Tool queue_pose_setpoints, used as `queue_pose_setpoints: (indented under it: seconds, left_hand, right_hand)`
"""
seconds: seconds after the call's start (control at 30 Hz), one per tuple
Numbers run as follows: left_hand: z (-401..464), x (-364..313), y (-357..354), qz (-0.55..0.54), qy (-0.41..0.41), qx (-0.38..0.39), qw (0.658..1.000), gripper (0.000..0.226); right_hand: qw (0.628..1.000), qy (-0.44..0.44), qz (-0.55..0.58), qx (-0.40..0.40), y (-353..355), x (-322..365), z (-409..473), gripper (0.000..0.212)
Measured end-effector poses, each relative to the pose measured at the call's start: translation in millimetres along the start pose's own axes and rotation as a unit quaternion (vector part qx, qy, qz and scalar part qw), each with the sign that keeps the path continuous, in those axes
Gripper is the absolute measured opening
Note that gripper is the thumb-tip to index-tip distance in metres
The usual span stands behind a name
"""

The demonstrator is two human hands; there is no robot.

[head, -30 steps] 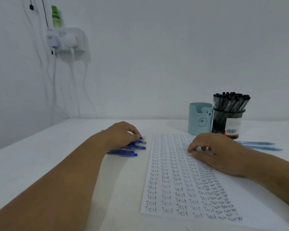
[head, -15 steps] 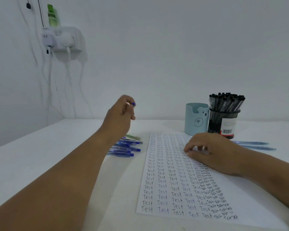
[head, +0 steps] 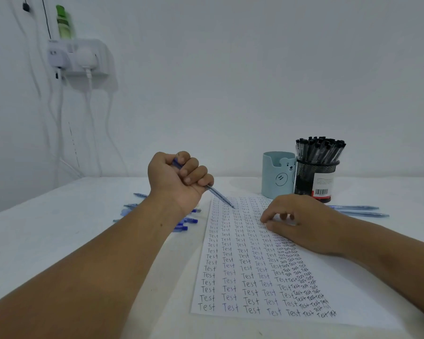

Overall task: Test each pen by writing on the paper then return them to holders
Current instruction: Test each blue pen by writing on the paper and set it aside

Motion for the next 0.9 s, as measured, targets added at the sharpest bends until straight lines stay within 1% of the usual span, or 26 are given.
queue_pose_setpoints:
  seconds: [0.13,0.2,0.27,0.33,0.4,0.47,0.57,0.63,0.73,0.77,0.8,0.83,0.87,0.9]
  left_hand:
    - [0,2,1,-0.013,-0.006,-0.005,1.000,0.008]
    - [0,5,3,-0.024,-0.005,-0.015,1.000,0.015]
    - [0,8,3,-0.010,0.003,-0.013,1.000,0.029]
    - [-2,11,2,0.074,0.018,-0.016,0.997,0.031]
    - [-4,16,-1,0.147,0.028,-0.016,0.989,0.027]
    - [-7,23,-7,0.162,0.044,0.003,0.986,0.027]
    - [-17,40,-20,0.149,0.087,0.055,0.983,0.027]
    - [-22,50,-26,0.154,0.113,0.090,0.977,0.026]
    - [-27,59,-32,0.165,0.129,0.123,0.970,0.025]
    - [-28,60,-34,0.178,0.126,0.134,0.967,0.021]
    - [-27,61,-33,0.210,0.119,0.142,0.960,0.015]
    - [-27,61,-32,0.269,0.104,0.147,0.946,0.013]
    - [-25,60,-27,0.364,0.082,0.148,0.916,0.026]
    - [-24,58,-22,0.477,0.055,0.150,0.864,0.038]
  right_hand:
    - [1.000,-0.004,-0.002,0.002,0,1,-1,0.015]
    - [1.000,-0.012,-0.001,0.003,0,0,-1,0.016]
    - [1.000,-0.020,0.003,-0.003,0,-2,-1,0.019]
    - [0.999,-0.021,0.014,-0.038,6,-2,-3,0.021]
    - [0.995,-0.006,0.010,-0.102,17,1,-4,0.027]
    - [0.987,0.009,0.007,-0.163,27,5,-5,0.040]
    - [0.979,0.024,0.004,-0.205,33,10,-6,0.043]
    - [0.976,0.028,-0.016,-0.215,33,10,-6,0.040]
    - [0.970,0.050,-0.050,-0.234,35,13,-6,0.017]
    - [0.968,0.053,-0.064,-0.236,35,13,-5,0.017]
    - [0.970,0.043,-0.069,-0.231,35,9,-4,0.020]
    - [0.973,0.017,-0.061,-0.222,34,4,-3,0.022]
    - [0.976,-0.018,-0.042,-0.213,33,-5,-3,0.023]
    - [0.976,-0.057,-0.016,-0.211,32,-14,-4,0.023]
Point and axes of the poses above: each hand's wrist, its own z-axis towards the middle knuckle, its own y-axis out of the back of the hand, x = y × z, the point moved 7 cm from there along z, towards the middle knuckle, and after that the axes turned 5 degrees about -z, right-handed, at the moved point
